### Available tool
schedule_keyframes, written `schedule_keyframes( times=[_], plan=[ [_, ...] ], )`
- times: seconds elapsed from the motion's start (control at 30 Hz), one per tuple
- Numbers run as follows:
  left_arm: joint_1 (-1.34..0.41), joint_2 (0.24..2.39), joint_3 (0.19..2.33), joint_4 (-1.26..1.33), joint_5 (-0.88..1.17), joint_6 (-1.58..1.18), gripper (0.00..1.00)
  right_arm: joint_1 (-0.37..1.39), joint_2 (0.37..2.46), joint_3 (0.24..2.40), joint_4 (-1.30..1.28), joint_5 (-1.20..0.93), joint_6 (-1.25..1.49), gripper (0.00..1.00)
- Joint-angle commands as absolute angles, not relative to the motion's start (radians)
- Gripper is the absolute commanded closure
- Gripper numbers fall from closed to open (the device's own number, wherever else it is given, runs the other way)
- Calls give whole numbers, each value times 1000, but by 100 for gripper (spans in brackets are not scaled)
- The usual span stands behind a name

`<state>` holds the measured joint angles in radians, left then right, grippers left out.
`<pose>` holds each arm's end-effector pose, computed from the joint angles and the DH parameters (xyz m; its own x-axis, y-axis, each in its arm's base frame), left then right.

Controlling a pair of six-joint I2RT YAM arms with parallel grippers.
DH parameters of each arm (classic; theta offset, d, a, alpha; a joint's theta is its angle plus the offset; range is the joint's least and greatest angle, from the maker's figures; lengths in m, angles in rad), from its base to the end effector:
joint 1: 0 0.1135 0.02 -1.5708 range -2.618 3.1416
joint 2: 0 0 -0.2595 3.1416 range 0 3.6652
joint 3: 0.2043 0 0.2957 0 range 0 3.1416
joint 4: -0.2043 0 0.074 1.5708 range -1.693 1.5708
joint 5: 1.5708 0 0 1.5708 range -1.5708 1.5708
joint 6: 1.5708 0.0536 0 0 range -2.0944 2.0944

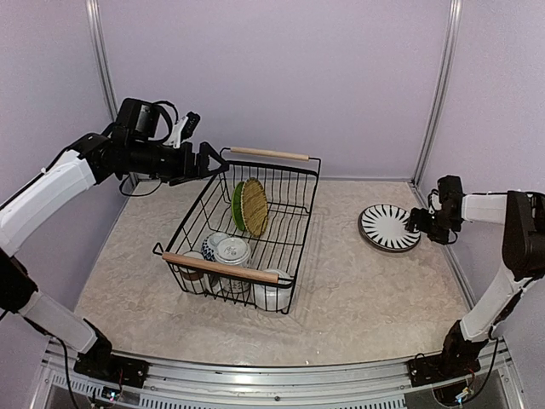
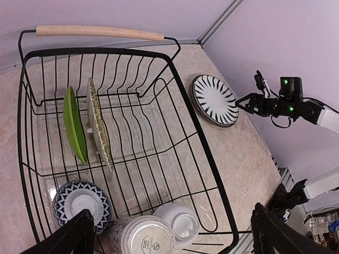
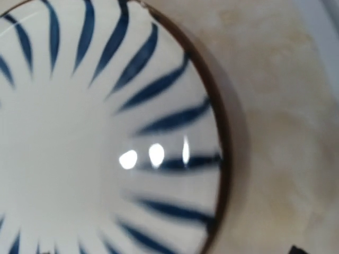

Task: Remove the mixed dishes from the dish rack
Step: Place the plate with another plate, then grab the plate from the dish rack.

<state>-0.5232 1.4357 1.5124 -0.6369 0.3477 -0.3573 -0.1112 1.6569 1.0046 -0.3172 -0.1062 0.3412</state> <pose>0.3153 -0.2030 0.3865 -0.6829 0.0143 -0.7303 0.5134 0.7207 -0.4659 0.3791 -0.0366 0.1390 -0.7553 0.4191 -0.5039 0.3221 0.9069 0.2717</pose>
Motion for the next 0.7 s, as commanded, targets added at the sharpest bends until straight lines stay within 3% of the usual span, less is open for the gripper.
schedule_keyframes(
  times=[0.0,0.17,0.27,0.67],
  plan=[
    [-535,1474,1500,-647,325,-339,2,-63,1476,896,-332,-62,351,5],
    [-547,1529,1504,-656,299,-334,3,27,1340,815,-345,-68,384,4],
    [-559,1563,1522,-665,270,-353,9,67,1291,798,-355,-60,395,4],
    [-734,1810,1745,-747,-154,-443,16,80,1146,796,-393,-8,327,0]
  ],
)
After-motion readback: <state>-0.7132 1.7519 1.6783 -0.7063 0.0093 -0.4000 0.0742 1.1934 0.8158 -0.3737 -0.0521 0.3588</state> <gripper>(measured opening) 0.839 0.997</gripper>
